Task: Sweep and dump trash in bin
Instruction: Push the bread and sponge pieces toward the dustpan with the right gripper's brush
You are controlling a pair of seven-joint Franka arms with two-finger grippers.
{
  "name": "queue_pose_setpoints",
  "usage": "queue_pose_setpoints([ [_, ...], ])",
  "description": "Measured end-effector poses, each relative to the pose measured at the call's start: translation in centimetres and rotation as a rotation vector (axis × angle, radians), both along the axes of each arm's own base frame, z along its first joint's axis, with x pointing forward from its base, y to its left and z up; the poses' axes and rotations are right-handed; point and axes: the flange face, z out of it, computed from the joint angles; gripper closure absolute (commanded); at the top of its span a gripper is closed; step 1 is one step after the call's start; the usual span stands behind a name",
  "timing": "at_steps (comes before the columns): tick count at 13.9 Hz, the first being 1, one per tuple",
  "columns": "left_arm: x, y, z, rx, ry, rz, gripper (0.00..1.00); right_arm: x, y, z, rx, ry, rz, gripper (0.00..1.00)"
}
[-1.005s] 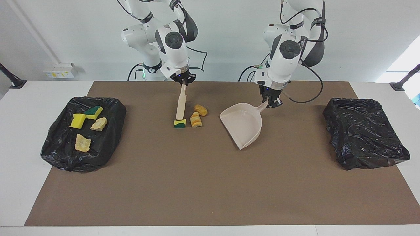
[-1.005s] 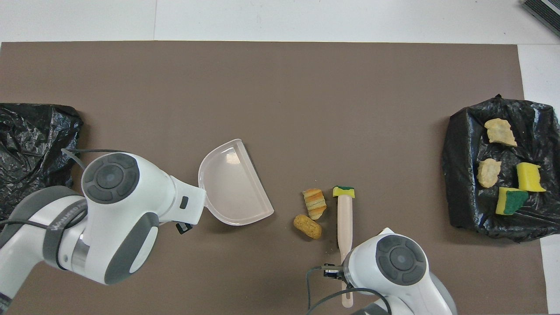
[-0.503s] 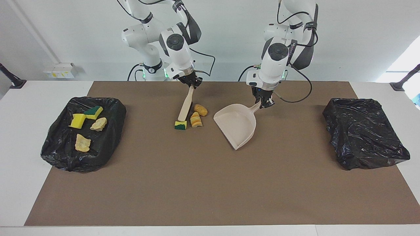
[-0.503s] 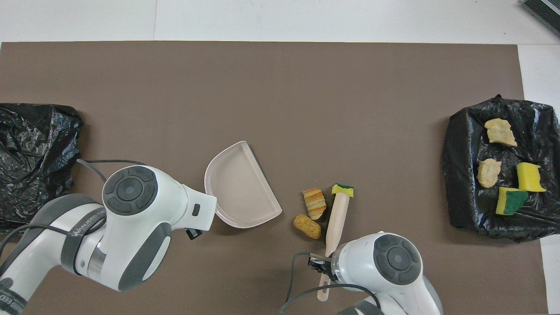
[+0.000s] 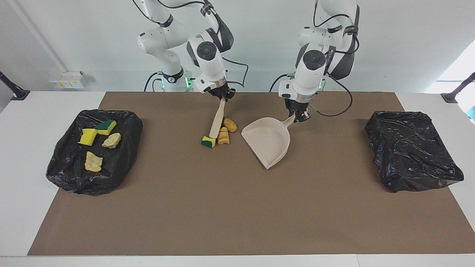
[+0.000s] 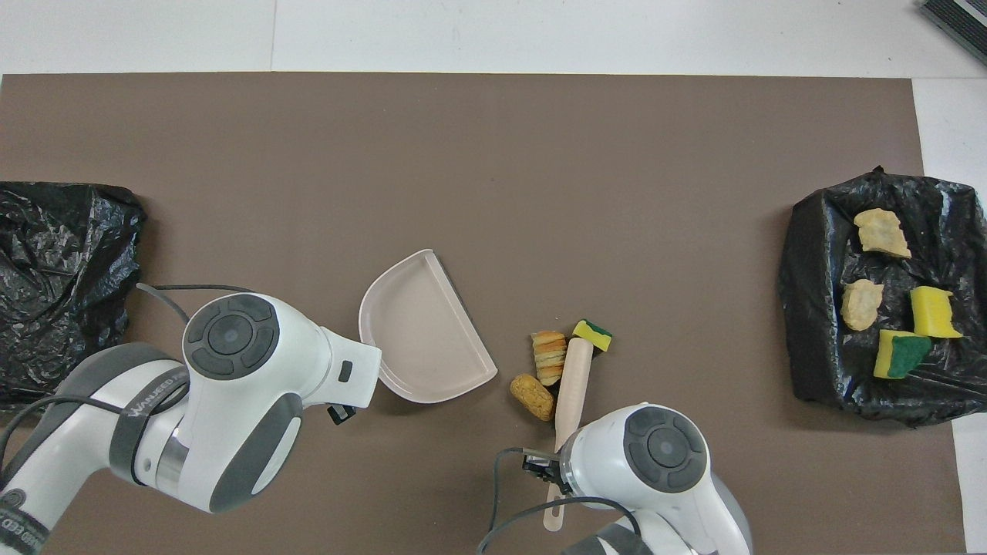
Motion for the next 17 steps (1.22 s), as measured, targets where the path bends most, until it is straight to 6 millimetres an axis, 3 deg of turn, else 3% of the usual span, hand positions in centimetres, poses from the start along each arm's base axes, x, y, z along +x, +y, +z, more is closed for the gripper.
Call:
queue_pose_setpoints([
  [11,-0.2,1.0,-0.8,-0.006,0.043,-0.149,1.0,2.9,1.9,1.9,-0.063,0.095,-0.364,1.0],
  [14,-0.3,1.1,-0.8,-0.005,0.045,-0.151,1.0,2.2,3.4,2.9,-0.09,0.134,-0.463,1.0],
  [17,-0.2,1.1,-0.8,-0.006,0.045,-0.153,1.0,-0.4,6.5,3.1,-0.082,0.165,-0.482,1.0],
])
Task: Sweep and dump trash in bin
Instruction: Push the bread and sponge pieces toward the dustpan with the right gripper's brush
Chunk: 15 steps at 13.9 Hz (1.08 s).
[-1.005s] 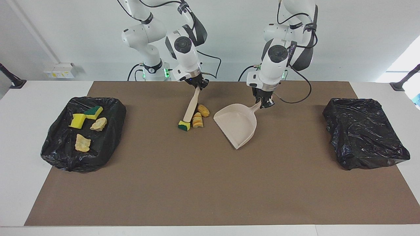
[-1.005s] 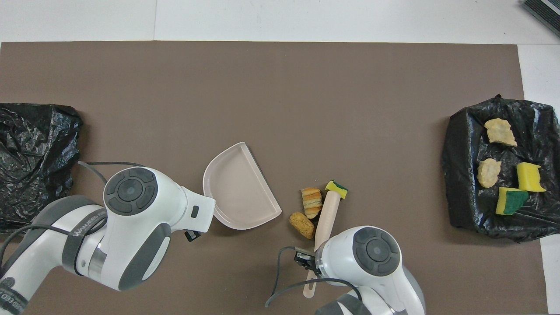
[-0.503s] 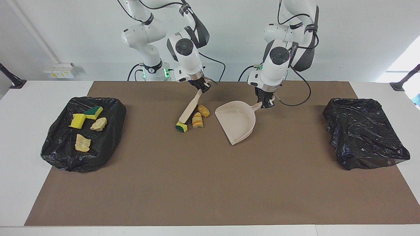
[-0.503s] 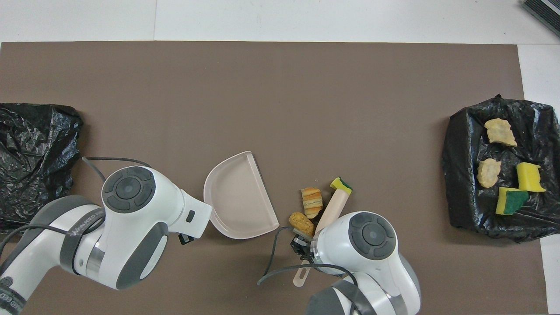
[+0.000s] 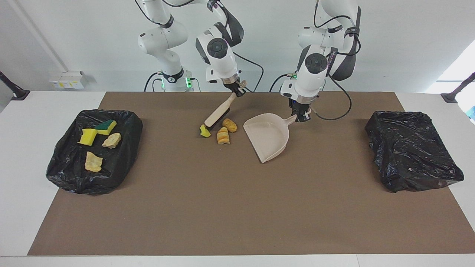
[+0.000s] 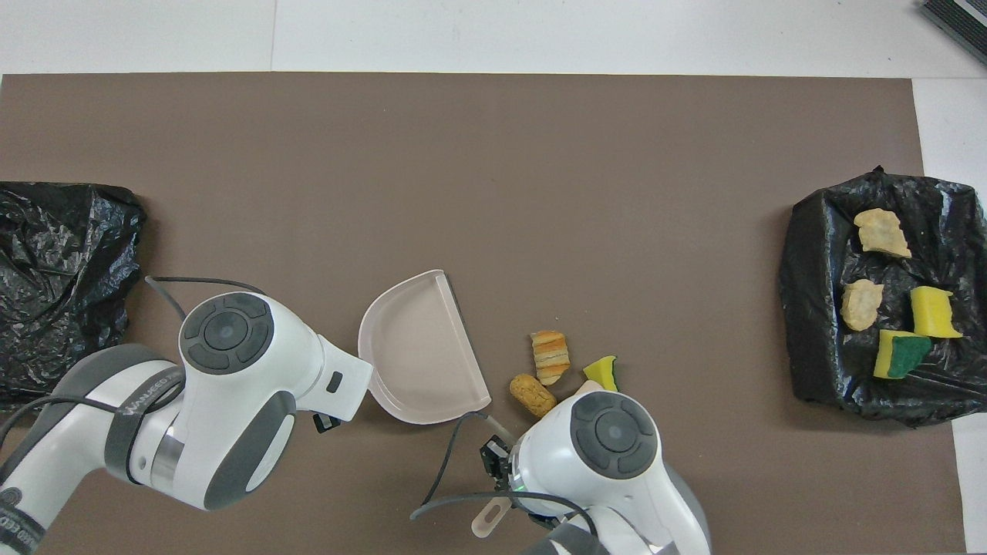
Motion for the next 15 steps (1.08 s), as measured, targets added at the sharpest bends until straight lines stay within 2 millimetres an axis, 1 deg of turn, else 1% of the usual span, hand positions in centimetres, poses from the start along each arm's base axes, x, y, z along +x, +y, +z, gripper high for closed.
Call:
queue_pose_setpoints([
  [1,0.0,0.0,0.0,0.0,0.0,0.0,1.0,-0.4,0.7,-0.3,0.011,-0.021,-0.001,1.0],
  [2,0.0,0.0,0.0,0.0,0.0,-0.001,1.0,-0.4,1.1,-0.7,0.023,-0.05,-0.007,1.0],
  [3,0.0,0.0,0.0,0.0,0.0,-0.001,1.0,0.1,1.4,-1.2,0.034,-0.071,-0.011,1.0],
  [5,0.0,0.0,0.0,0.0,0.0,-0.001,1.0,1.9,1.4,-1.6,0.061,-0.101,0.015,1.0],
  [6,0.0,0.0,0.0,0.0,0.0,-0.001,1.0,3.3,1.2,-1.6,0.076,-0.112,0.029,1.0],
  [8,0.0,0.0,0.0,0.0,0.0,-0.001,1.0,6.1,0.7,-1.1,0.103,-0.14,0.047,1.0],
  [10,0.0,0.0,0.0,0.0,0.0,-0.001,1.0,7.9,1.3,-0.3,0.107,-0.154,0.081,1.0],
  [12,0.0,0.0,0.0,0.0,0.0,-0.001,1.0,8.2,1.5,0.6,0.076,-0.146,0.166,1.0],
  [13,0.0,0.0,0.0,0.0,0.0,-0.001,1.0,8.4,1.1,1.3,0.07,-0.143,0.212,1.0],
  [15,0.0,0.0,0.0,0.0,0.0,-0.001,1.0,9.2,-1.2,2.8,0.066,-0.134,0.297,1.0],
])
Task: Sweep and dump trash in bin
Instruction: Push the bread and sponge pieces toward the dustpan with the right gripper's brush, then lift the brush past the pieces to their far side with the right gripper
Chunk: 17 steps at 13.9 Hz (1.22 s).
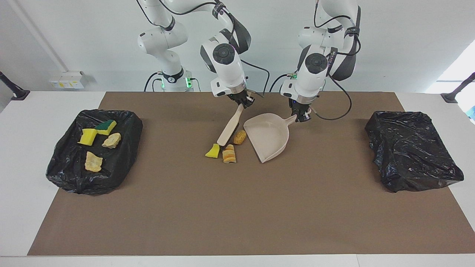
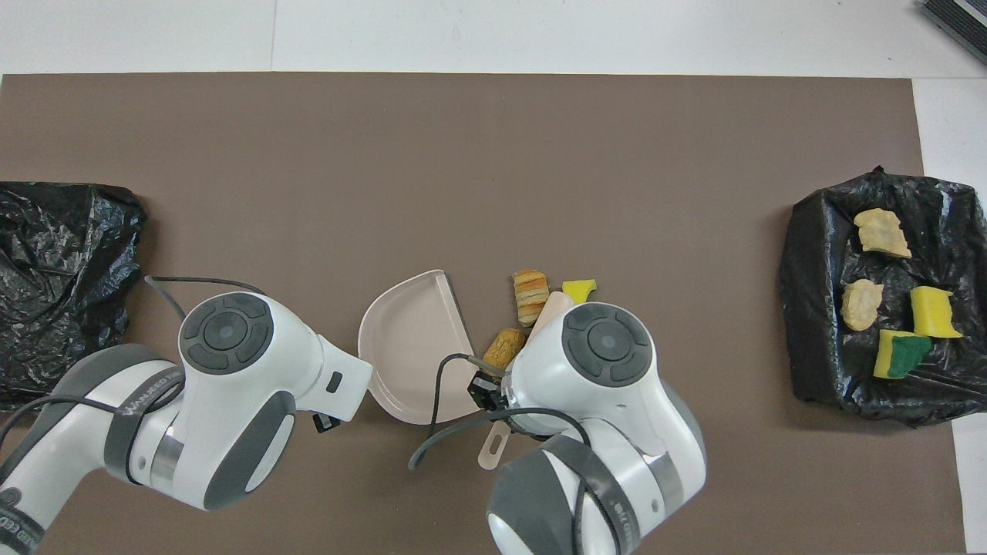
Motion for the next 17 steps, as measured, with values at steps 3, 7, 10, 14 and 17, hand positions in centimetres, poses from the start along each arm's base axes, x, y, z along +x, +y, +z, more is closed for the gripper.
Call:
queue_pose_setpoints([
  [3,0.0,0.0,0.0,0.0,0.0,0.0,1.0,1.1,-4.3,1.1,-0.086,-0.029,0.152,1.0],
  [7,0.0,0.0,0.0,0.0,0.0,0.0,1.0,3.0,-9.4,-0.2,-0.128,-0.04,0.326,1.0],
  [10,0.0,0.0,0.0,0.0,0.0,0.0,1.0,3.9,-11.4,-0.3,-0.122,-0.049,0.413,1.0],
  [14,0.0,0.0,0.0,0.0,0.0,0.0,1.0,3.9,-9.2,2.6,-0.093,-0.099,0.518,1.0],
  [17,0.0,0.0,0.0,0.0,0.0,0.0,1.0,4.6,-10.2,4.7,-0.054,-0.114,0.651,1.0],
])
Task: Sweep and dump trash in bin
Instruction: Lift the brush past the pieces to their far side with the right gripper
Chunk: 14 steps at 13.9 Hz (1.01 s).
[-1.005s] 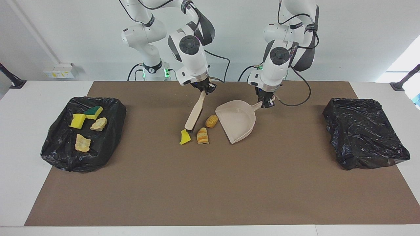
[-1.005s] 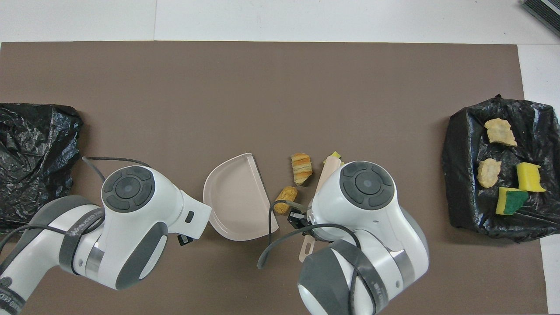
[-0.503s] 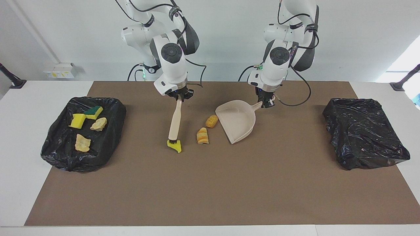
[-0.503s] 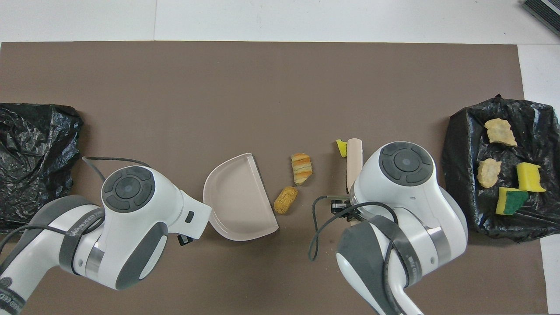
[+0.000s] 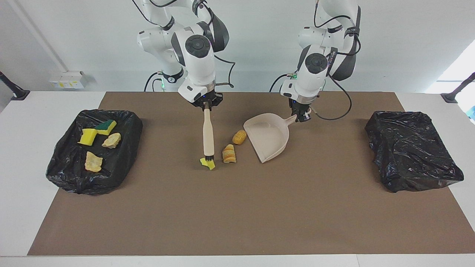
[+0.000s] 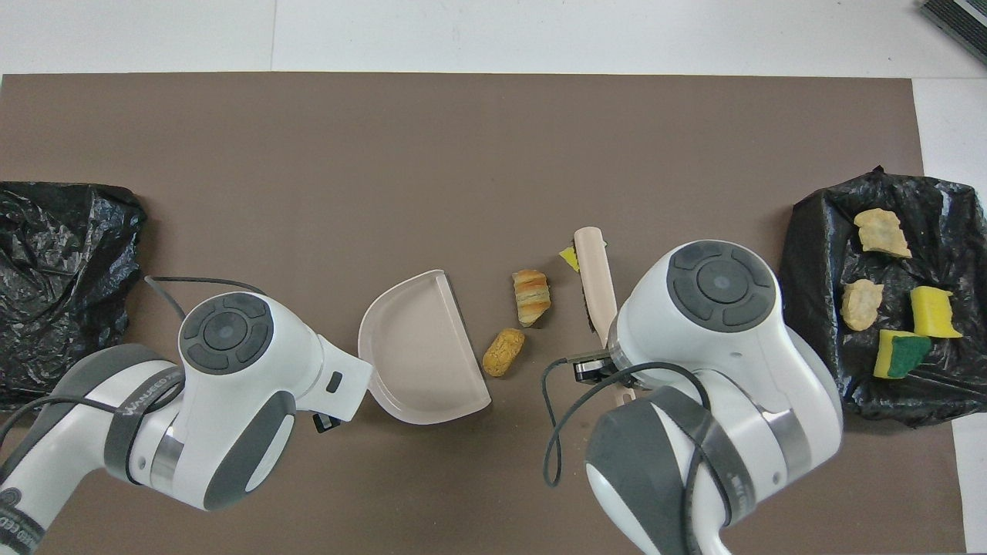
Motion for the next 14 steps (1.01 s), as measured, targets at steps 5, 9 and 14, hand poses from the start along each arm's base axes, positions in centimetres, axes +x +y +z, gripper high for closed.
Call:
queue_pose_setpoints([
  [5,0.0,0.0,0.0,0.0,0.0,0.0,1.0,2.9,-10.2,-1.3,0.105,0.053,0.232,1.0],
  [9,0.0,0.0,0.0,0.0,0.0,0.0,1.0,3.2,-13.2,-2.1,0.173,0.07,0.269,1.0],
  [14,0.0,0.0,0.0,0.0,0.0,0.0,1.0,1.3,-8.5,-5.1,0.207,0.077,0.272,1.0],
])
